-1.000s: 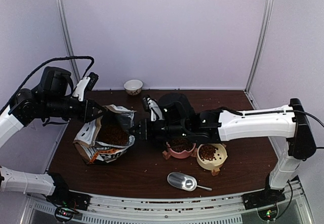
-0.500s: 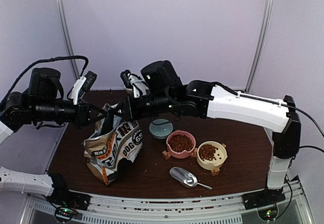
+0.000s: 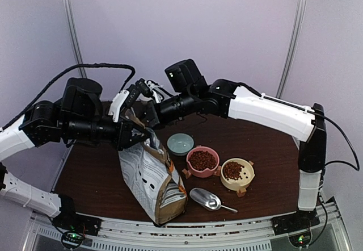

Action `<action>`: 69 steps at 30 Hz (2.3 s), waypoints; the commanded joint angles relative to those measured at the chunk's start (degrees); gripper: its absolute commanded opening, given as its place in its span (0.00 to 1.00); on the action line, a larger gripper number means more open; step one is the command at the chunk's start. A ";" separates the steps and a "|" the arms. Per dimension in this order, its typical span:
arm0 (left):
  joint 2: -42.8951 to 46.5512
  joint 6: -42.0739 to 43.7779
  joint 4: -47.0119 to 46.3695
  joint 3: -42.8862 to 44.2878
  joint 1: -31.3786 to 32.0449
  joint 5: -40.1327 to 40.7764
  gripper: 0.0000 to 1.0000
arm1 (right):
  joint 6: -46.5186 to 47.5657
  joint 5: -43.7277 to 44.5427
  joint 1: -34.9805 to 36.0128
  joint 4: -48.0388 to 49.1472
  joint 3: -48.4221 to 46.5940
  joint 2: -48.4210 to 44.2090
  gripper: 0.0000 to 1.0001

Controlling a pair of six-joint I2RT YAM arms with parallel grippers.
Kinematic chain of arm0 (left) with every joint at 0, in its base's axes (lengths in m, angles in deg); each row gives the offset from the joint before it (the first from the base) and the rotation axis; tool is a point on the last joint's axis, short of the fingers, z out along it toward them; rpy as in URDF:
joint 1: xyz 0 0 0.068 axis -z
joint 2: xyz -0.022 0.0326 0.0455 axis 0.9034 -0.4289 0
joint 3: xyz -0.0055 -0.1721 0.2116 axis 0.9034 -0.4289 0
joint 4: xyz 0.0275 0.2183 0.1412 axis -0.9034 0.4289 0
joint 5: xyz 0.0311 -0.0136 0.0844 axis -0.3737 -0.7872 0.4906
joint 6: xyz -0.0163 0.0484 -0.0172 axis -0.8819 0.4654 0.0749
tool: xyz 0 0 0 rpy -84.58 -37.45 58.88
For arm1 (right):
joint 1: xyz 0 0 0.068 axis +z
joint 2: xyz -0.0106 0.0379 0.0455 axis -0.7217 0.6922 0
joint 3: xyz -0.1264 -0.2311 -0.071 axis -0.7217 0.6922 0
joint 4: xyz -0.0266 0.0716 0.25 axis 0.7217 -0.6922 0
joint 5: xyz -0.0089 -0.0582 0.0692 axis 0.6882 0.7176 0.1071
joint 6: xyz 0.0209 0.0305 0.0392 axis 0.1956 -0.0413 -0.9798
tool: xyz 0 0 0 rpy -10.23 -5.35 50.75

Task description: Serve the pet food

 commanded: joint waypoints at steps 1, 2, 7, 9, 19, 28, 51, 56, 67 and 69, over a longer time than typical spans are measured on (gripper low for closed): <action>-0.26 -1.37 -21.76 0.45 2.50 -4.27 0.20 | 1.17 -3.79 0.64 14.63 5.03 -3.29 0.00; 0.16 -1.15 -21.02 -0.11 2.50 -3.36 0.26 | 1.47 -3.26 0.25 15.27 7.04 -4.53 0.04; 5.19 0.72 -16.51 -2.53 2.50 2.75 0.45 | 4.66 1.05 -1.56 17.33 17.44 -12.94 0.42; 7.69 1.94 -14.21 -2.73 2.42 5.79 0.56 | 6.66 3.82 -2.06 17.03 20.56 -16.08 0.59; 9.62 5.26 -0.54 -0.21 -19.31 -2.78 0.97 | 15.64 20.15 -0.27 13.42 37.27 -36.03 0.85; 8.68 15.76 -14.33 -5.95 -30.70 -29.78 0.98 | 13.28 30.71 11.76 21.95 52.57 -46.07 0.85; 7.06 28.07 -0.15 1.70 -30.53 -32.95 0.98 | 24.18 10.47 13.55 19.77 45.43 -39.42 0.00; 3.49 31.62 5.08 7.97 -21.34 -29.49 0.98 | 28.80 -2.03 9.39 12.49 41.82 -39.14 0.00; -11.57 33.90 7.14 14.93 -7.37 -28.14 0.68 | 26.99 0.54 4.70 14.41 48.43 -43.57 0.38; -12.50 33.69 6.34 15.81 -7.01 -28.59 0.66 | 25.52 1.25 4.68 15.90 50.88 -45.26 0.49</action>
